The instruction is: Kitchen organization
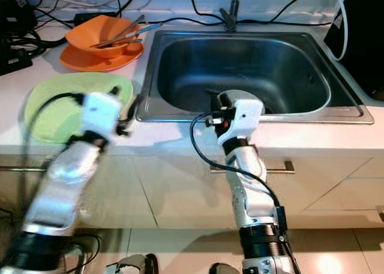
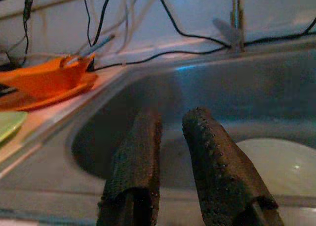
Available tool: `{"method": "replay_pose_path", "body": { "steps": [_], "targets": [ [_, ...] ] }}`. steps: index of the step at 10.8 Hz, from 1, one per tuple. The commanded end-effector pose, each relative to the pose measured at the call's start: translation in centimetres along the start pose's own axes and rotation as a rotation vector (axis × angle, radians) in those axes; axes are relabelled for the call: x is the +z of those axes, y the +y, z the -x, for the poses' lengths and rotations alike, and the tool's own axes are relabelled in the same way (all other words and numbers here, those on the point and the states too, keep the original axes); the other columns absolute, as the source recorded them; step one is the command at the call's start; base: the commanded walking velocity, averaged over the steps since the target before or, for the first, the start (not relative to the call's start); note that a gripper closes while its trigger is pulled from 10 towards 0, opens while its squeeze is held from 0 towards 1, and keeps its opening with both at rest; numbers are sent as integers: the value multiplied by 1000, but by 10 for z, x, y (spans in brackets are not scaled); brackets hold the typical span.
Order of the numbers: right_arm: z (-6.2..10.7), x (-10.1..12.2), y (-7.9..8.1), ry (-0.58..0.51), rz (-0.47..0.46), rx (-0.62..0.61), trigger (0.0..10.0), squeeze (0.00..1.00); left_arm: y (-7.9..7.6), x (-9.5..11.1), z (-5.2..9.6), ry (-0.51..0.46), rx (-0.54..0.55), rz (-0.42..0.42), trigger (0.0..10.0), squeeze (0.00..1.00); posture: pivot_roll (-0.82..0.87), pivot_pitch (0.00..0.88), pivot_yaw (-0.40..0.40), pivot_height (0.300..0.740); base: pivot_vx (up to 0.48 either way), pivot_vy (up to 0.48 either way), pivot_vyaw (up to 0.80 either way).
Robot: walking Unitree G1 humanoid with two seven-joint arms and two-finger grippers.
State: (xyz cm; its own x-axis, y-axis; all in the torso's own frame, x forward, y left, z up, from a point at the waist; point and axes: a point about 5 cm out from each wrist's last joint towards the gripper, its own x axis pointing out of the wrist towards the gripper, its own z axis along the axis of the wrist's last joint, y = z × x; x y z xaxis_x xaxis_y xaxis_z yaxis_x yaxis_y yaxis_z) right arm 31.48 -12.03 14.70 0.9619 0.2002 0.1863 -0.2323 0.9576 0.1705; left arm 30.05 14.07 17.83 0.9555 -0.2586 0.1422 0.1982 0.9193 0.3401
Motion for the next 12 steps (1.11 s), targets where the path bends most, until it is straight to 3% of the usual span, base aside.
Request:
{"method": "replay_pose_path", "body": {
  "steps": [1, 3, 7, 8, 9, 11, 12],
  "targets": [
    [-3, -2, 3, 13, 4, 6, 10000, 0, 16, 0, 3, 7, 55, 8, 10000, 0, 128, 55, 31, 740, 0, 0, 0],
    [-5, -5, 7, 19, -3, 12, 10000, 0, 55, -5, 12, 68, 146, -89, 10000, 0, 140, 70, 30, 740, 0, 0, 0],
    [-6, -7, 7, 25, -5, 7, 10000, 0, 115, -20, 37, 232, 284, -162, 10000, 0, 153, 81, 27, 740, 0, 0, 0],
    [-7, -8, 8, 28, -6, 10, 10000, 0, 141, -24, 49, 323, 361, -239, 10000, 0, 156, 83, 26, 740, 0, 0, 0],
    [-7, -8, 9, 27, -6, 11, 10000, 0, 147, -26, 53, 377, 386, -307, 10000, 0, 156, 83, 26, 740, 0, 0, 0],
    [-8, -7, 7, 26, -5, 5, 10000, 0, 167, -34, 67, 496, 436, -361, 10000, 0, 152, 91, 26, 740, 0, 0, 0],
    [-8, -7, 7, 26, -5, 3, 10000, 0, 167, -41, 70, 557, 415, -371, 10000, 0, 150, 95, 25, 740, 0, 0, 0]
  ]
}}
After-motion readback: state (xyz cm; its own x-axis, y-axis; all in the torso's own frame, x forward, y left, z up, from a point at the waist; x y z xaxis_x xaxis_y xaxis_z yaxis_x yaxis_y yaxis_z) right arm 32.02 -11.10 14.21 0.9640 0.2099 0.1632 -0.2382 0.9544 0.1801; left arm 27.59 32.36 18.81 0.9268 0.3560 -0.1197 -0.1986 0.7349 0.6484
